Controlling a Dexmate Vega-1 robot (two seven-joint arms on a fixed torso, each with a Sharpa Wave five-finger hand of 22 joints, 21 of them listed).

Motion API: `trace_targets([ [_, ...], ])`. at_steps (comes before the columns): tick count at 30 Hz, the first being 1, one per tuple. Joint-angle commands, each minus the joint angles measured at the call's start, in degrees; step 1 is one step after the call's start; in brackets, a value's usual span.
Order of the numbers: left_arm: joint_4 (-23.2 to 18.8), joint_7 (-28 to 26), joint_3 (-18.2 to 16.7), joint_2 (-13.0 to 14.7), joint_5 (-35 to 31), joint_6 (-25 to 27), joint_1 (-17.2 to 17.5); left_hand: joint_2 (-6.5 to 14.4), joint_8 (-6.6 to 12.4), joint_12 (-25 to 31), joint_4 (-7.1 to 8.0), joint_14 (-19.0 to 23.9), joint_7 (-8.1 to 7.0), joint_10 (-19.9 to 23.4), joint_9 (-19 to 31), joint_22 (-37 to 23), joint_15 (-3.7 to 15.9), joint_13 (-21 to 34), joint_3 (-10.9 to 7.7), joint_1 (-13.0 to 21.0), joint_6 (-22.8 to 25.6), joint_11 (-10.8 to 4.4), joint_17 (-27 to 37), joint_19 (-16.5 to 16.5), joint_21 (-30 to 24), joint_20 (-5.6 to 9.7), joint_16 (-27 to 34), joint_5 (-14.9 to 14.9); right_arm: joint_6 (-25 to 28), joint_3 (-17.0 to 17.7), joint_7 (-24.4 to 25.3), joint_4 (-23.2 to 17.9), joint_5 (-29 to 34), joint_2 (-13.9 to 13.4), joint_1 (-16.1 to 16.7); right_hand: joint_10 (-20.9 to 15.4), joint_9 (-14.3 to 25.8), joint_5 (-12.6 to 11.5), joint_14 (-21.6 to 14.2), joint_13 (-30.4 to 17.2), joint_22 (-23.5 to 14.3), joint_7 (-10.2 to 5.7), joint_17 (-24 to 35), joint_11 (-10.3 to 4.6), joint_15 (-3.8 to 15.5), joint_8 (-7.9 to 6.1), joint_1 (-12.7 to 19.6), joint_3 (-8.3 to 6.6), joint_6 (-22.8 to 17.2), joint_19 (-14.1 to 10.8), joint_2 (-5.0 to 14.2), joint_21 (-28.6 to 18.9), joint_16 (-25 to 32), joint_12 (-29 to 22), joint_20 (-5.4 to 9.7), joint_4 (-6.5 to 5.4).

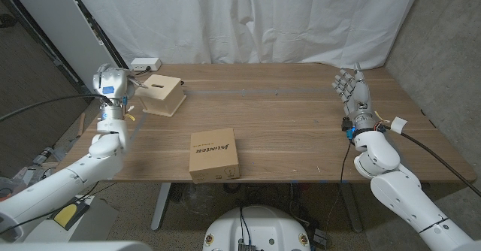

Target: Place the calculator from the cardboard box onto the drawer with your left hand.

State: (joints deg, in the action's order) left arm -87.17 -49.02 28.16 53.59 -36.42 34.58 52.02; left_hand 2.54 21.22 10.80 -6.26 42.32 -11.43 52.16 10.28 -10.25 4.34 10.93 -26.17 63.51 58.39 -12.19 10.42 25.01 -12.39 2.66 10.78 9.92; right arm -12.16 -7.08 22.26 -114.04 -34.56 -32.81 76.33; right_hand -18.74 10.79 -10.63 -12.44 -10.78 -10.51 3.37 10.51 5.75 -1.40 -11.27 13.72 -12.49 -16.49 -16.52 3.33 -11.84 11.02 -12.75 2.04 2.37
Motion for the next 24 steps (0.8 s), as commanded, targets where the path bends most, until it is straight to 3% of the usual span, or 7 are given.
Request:
trace_targets([
  [1, 5.3, 1.3, 4.1, -2.1, 0.2, -2.9, -4.8, -0.3, -0.06, 0.0, -0.05, 0.5, 7.17, 0.2, 0.3, -0.2, 7.92, 0.1, -0.44, -0.1, 7.6, 0.15, -0.1, 0.2, 0.0, 5.30, -0.2, 0.3, 1.7, 0.5, 1.4, -2.0, 0.4, -0.4, 1.2, -0.3, 0.3, -0.2, -0.7, -0.2, -0.1, 0.10, 0.1, -0.18, -0.10, -0.14, -0.1, -0.24, -0.5, -0.5, 0.29, 0.0, -0.2, -0.1, 0.04, 0.22],
  [24, 8.4, 2.5, 7.3, -3.6, 0.8, -3.9, -8.6, -0.5, -0.44, -0.2, -0.08, 0.1, 6.87, -0.6, 0.3, -0.2, 7.84, 0.1, -0.95, -0.2, 7.2, 0.09, 0.0, -0.1, 0.1, 5.10, -0.3, 0.3, 2.9, 1.4, 2.5, -3.3, 0.4, -0.1, 2.7, -0.3, 0.3, -0.2, -0.7, -0.2, -0.1, 0.01, 0.1, -0.15, -0.12, -0.12, -0.1, -0.23, -0.5, -0.4, 0.36, 0.0, -0.2, 0.0, 0.03, 0.29],
])
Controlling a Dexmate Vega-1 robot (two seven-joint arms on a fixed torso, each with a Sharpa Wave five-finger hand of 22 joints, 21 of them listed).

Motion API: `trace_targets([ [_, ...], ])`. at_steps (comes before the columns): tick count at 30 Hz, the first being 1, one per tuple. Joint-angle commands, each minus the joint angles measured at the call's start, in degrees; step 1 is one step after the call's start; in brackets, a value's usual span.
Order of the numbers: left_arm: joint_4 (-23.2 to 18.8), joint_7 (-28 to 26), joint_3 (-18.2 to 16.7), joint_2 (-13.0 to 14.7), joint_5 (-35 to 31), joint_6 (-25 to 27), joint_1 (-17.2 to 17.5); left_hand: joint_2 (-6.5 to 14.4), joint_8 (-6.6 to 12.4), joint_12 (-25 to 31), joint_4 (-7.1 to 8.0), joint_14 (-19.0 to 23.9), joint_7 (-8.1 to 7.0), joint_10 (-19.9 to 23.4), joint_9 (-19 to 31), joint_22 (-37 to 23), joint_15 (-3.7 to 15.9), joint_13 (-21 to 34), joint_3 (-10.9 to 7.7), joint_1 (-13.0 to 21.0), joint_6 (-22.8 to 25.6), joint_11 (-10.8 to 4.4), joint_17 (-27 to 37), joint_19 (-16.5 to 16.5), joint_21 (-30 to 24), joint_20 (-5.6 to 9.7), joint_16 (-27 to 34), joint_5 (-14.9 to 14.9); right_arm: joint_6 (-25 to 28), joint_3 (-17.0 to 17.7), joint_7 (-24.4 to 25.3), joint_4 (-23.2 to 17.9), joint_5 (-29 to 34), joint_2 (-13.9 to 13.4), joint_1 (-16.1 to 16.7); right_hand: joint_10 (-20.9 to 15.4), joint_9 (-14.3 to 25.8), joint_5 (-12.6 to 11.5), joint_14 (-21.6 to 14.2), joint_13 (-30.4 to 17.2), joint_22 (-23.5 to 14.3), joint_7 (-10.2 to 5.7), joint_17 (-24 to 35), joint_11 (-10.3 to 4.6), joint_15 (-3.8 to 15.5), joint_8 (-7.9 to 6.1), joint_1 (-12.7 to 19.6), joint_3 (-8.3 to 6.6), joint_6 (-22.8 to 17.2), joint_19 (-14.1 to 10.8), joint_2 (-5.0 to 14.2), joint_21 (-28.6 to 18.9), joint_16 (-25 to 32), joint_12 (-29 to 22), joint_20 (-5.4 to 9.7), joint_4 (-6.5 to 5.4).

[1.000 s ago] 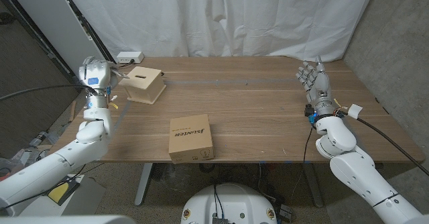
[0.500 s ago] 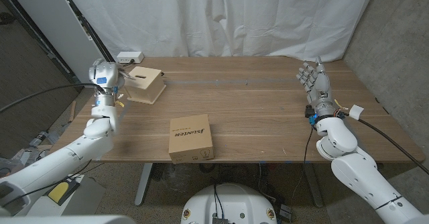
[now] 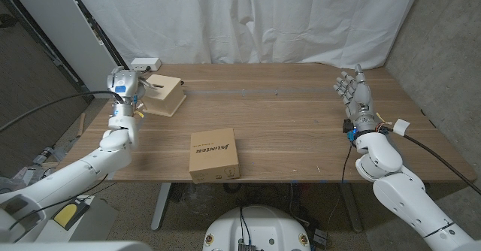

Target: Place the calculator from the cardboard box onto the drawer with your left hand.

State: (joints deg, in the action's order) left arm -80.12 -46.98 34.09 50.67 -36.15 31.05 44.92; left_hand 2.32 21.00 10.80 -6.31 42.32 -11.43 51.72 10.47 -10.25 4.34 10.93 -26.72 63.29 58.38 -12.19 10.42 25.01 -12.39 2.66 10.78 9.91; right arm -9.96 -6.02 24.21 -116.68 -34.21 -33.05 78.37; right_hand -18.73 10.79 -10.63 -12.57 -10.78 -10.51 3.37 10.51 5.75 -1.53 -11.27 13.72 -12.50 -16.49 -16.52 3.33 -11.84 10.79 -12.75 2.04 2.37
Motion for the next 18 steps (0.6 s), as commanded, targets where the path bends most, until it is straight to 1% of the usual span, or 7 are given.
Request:
trace_targets([
  [1, 1.5, 0.4, 1.4, -0.7, 0.6, -0.4, -1.5, -0.3, -0.23, -0.2, -0.03, 0.1, 6.88, -0.2, 0.2, -0.2, 7.82, 0.1, -0.42, 0.0, 7.2, 0.09, 0.0, -0.1, 0.2, 5.10, -0.3, 0.3, 0.8, 0.4, 0.6, -0.7, 0.1, 0.1, 0.6, -0.3, 0.3, -0.2, -0.5, -0.2, -0.1, 0.01, 0.1, -0.13, 0.03, -0.12, -0.1, -0.22, -0.5, -0.4, 0.36, 0.0, 0.0, 0.0, 0.03, 0.30],
  [12, 2.6, 0.8, 2.1, -1.2, 1.1, -0.5, -2.6, -0.3, -0.28, -0.2, -0.02, -0.1, 6.88, -0.4, 0.2, -0.2, 7.84, 0.2, -0.66, 0.0, 7.2, 0.13, 0.0, -0.2, 0.2, 5.04, -0.3, 0.3, 1.9, 0.5, 0.5, -0.9, -0.3, -0.2, 0.4, -0.2, 0.3, -0.2, -0.6, -0.2, -0.1, 0.05, 0.1, -0.16, 0.03, -0.12, -0.1, -0.21, -0.5, -0.4, 0.39, 0.1, 0.0, 0.0, 0.01, 0.34],
  [18, 3.3, 0.9, 2.4, -1.5, 1.5, -0.5, -3.0, -0.3, -0.38, -0.1, 0.00, -0.2, 7.14, -0.5, 0.2, -0.2, 7.87, 0.2, -0.82, 0.0, 7.1, 0.15, 0.0, -0.3, 0.2, 5.03, -0.2, 0.3, 2.6, 0.5, 0.5, -1.0, -0.6, -0.5, 0.2, -0.2, 0.3, -0.2, -0.5, -0.2, -0.1, 0.04, 0.1, -0.17, 0.03, -0.10, -0.1, -0.21, -0.5, -0.4, 0.42, 0.1, 0.0, 0.0, 0.00, 0.36],
])
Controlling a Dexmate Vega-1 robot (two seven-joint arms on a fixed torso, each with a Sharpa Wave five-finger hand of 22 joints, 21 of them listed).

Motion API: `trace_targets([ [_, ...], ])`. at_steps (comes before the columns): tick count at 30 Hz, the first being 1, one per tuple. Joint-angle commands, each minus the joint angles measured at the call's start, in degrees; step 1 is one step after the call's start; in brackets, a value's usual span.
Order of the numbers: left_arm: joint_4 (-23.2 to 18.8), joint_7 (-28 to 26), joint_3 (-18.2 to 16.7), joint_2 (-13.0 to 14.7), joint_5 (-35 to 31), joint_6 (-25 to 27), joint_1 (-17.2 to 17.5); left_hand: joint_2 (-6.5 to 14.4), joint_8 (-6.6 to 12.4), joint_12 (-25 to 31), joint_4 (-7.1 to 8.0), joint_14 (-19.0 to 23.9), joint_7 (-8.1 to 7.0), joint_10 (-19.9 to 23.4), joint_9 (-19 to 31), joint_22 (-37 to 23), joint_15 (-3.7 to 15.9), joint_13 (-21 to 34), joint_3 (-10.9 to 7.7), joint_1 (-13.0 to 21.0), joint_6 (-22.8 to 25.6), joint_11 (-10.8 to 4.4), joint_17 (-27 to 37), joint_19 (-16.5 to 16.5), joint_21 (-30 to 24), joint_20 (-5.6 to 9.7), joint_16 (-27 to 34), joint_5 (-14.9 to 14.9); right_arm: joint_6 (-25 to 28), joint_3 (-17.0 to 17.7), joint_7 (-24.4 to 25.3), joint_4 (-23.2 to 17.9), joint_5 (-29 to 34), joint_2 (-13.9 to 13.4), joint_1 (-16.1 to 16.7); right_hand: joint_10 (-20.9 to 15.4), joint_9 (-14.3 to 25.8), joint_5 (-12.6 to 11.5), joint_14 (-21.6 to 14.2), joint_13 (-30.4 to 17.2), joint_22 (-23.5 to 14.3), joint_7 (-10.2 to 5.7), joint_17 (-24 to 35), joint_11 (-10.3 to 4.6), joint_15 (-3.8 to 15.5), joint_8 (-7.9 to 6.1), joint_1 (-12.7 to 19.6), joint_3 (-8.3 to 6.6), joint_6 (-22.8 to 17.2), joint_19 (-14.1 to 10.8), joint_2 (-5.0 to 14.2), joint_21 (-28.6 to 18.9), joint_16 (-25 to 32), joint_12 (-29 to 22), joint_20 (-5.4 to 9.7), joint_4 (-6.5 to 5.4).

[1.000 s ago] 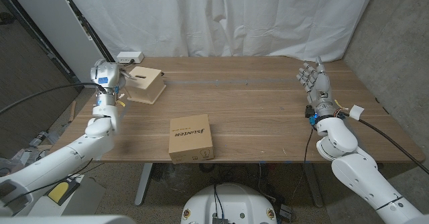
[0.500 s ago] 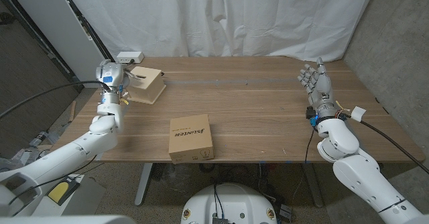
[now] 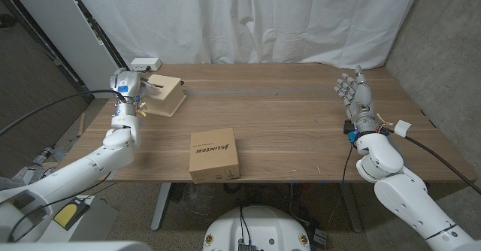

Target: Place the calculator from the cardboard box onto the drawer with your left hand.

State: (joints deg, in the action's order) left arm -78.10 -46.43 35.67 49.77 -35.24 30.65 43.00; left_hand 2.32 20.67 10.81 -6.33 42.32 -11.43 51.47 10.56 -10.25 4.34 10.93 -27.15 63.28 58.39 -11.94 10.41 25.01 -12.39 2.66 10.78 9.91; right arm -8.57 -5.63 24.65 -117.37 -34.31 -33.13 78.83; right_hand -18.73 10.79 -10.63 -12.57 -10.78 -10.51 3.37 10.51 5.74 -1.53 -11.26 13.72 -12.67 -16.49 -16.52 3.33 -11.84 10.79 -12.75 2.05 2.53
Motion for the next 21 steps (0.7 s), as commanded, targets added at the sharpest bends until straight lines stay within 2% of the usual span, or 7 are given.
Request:
trace_targets([
  [1, 1.4, 0.3, 0.8, -0.6, 0.7, -0.1, -1.2, -0.3, -0.03, -0.1, 0.03, -0.2, 7.14, -0.3, 0.1, -0.2, 7.85, 0.2, -0.40, 0.0, 7.1, -0.11, 0.0, -0.3, 0.2, 4.98, -0.2, 0.3, 1.4, 0.1, 0.0, -0.3, -0.6, -0.4, -0.4, -0.2, 0.3, -0.2, -0.5, -0.2, -0.1, 0.05, 0.1, -0.16, 0.02, -0.10, -0.1, -0.04, -0.5, -0.4, 0.42, 0.1, 0.0, 0.0, 0.01, 0.20],
  [21, 6.3, 0.5, 3.1, -2.7, 1.3, -1.9, -4.9, -0.5, -0.11, -0.1, 0.13, -0.5, 7.41, -0.5, 0.2, -0.2, 7.79, 0.2, -0.66, -0.3, 7.2, -0.09, 0.0, -0.4, 0.2, 4.92, -0.2, 0.2, 3.3, 0.0, 0.3, -0.7, -1.0, -1.2, -1.3, -0.3, 0.3, -0.2, -0.4, -0.2, -0.1, 0.06, 0.1, -0.08, -0.01, -0.12, 0.0, -0.04, -0.5, -0.4, 0.46, 0.1, 0.0, 0.0, 0.03, 0.30],
])
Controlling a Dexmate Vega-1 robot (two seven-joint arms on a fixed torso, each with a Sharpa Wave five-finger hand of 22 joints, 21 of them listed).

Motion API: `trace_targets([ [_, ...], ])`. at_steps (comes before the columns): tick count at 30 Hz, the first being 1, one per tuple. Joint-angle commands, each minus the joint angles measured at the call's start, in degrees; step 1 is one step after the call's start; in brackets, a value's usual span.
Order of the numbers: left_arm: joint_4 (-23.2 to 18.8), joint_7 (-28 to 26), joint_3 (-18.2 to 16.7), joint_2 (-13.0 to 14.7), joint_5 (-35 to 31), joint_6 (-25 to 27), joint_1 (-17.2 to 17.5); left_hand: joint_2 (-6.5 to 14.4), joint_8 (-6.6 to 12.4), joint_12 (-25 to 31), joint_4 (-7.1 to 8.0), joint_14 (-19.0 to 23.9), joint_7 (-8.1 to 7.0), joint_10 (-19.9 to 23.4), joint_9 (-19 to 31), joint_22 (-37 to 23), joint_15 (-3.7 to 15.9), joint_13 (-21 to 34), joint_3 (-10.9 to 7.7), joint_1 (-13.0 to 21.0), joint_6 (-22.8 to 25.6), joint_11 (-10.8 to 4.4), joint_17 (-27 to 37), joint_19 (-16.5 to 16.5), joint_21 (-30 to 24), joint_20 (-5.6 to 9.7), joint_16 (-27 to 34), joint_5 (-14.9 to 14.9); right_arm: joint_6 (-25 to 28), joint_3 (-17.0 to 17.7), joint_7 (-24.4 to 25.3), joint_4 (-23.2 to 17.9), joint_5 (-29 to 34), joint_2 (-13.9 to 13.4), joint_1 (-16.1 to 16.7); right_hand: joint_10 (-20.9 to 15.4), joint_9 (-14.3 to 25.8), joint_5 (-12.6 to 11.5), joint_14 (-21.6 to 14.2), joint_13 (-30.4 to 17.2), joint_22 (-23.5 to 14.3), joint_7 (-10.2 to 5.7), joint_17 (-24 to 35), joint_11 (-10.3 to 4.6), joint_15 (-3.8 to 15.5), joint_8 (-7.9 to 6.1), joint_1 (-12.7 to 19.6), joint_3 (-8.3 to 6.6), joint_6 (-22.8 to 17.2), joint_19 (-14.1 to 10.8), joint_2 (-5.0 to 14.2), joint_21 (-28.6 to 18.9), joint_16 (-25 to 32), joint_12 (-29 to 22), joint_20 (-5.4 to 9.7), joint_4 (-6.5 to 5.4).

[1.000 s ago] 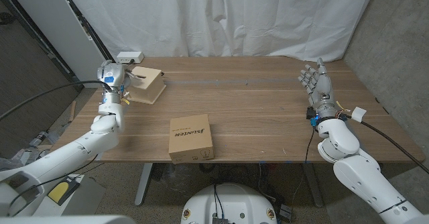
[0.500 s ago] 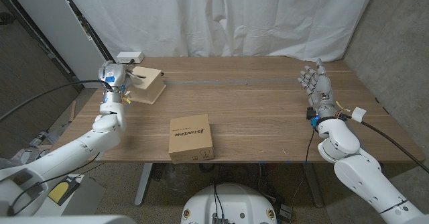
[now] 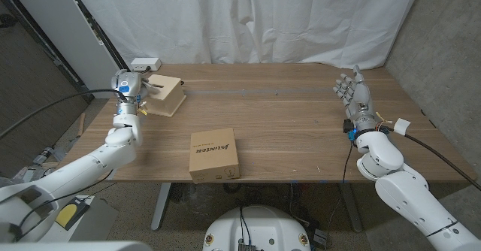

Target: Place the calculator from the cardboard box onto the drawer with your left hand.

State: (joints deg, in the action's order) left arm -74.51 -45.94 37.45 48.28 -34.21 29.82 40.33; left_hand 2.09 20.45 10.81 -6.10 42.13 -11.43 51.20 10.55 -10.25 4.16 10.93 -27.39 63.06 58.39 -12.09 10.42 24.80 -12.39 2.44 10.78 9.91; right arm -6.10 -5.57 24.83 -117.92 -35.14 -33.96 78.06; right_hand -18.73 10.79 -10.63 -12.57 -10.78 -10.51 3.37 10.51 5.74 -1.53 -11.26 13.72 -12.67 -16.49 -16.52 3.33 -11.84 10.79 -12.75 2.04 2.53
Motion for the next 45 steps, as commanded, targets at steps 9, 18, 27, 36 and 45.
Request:
trace_targets([
  [9, 4.0, -0.5, 2.1, -1.7, 0.5, -2.0, -3.4, -0.4, -0.13, -0.2, -0.25, -0.7, 7.16, -0.6, 0.2, -0.2, 8.06, 0.2, -0.62, 0.0, 6.7, 0.08, -0.1, -0.4, 0.3, 5.10, -0.4, 0.2, 1.1, -0.2, 0.3, 0.0, -0.3, -0.4, -0.9, -0.2, 0.3, -0.2, -0.5, -0.2, -0.1, 0.06, 0.1, -0.03, -0.01, -0.10, 0.0, -0.03, -0.5, -0.5, 0.48, 0.1, 0.0, 0.0, -0.01, 0.32],
  [18, 4.1, -0.3, 2.1, -1.9, 1.7, -2.5, -3.3, -1.4, -1.62, -0.4, 0.06, -2.1, 5.77, -2.7, 0.5, -0.2, 7.58, 0.2, -0.29, -1.1, 2.8, 0.15, -0.1, -0.8, 0.4, 4.89, -0.5, 0.2, 1.8, -0.2, 0.5, -0.1, -0.6, -0.6, -1.0, -0.2, 0.3, -0.2, -0.5, -0.2, -0.1, 0.00, 0.1, -0.12, 0.02, -0.11, 0.0, -0.02, -0.5, -0.5, 0.51, 0.1, 0.0, 0.0, -0.05, 0.35],
  [27, 2.6, 0.4, 1.3, -1.5, 3.1, -1.7, -2.2, -3.4, -3.19, -0.6, 1.13, -4.6, 4.91, -5.7, 0.7, -0.2, 7.28, 0.3, 1.28, -4.2, -1.4, 0.17, 0.0, -1.7, 0.6, 4.42, -0.6, 0.7, 2.6, 0.1, 0.3, -0.2, -1.3, -1.0, -1.0, -0.2, 0.3, -0.2, -0.8, -0.2, -0.2, -0.01, 0.1, -0.10, 0.01, -0.08, 0.0, -0.01, -0.4, -0.6, 0.53, 0.0, 0.1, 0.1, -0.03, 0.38],
  [36, 1.5, 0.2, 0.5, -1.2, 3.9, -0.6, -1.1, -3.8, -5.27, -0.6, 1.44, -7.9, 4.81, -9.4, 0.6, -0.2, 6.60, 0.4, 1.60, -5.2, -6.2, 0.30, 0.2, -3.0, 0.8, 3.94, -0.6, 1.3, 3.4, -0.1, -0.5, 0.1, -2.0, -1.7, -1.7, -0.2, 0.3, -0.1, -0.9, -0.2, -0.2, 0.01, 0.1, -0.08, 0.05, -0.09, 0.0, 0.00, -0.5, -0.6, 0.54, 0.0, 0.1, 0.1, -0.02, 0.41],
  [45, 1.4, 0.1, 0.1, -0.8, 4.5, -1.0, -0.8, -4.0, -7.25, -0.7, 1.82, -10.8, 4.55, -12.9, 0.7, -0.2, 5.70, 0.6, 1.94, -6.3, -11.2, 0.44, 0.3, -4.8, 1.1, 3.65, -0.6, 1.6, 3.6, -0.4, -0.7, 0.0, -2.1, -2.0, -2.2, -0.2, 0.3, -0.1, -0.9, -0.2, -0.2, -0.07, 0.1, -0.09, 0.01, -0.06, 0.0, 0.01, -0.4, -0.6, 0.55, 0.0, 0.1, 0.1, -0.12, 0.45],
])
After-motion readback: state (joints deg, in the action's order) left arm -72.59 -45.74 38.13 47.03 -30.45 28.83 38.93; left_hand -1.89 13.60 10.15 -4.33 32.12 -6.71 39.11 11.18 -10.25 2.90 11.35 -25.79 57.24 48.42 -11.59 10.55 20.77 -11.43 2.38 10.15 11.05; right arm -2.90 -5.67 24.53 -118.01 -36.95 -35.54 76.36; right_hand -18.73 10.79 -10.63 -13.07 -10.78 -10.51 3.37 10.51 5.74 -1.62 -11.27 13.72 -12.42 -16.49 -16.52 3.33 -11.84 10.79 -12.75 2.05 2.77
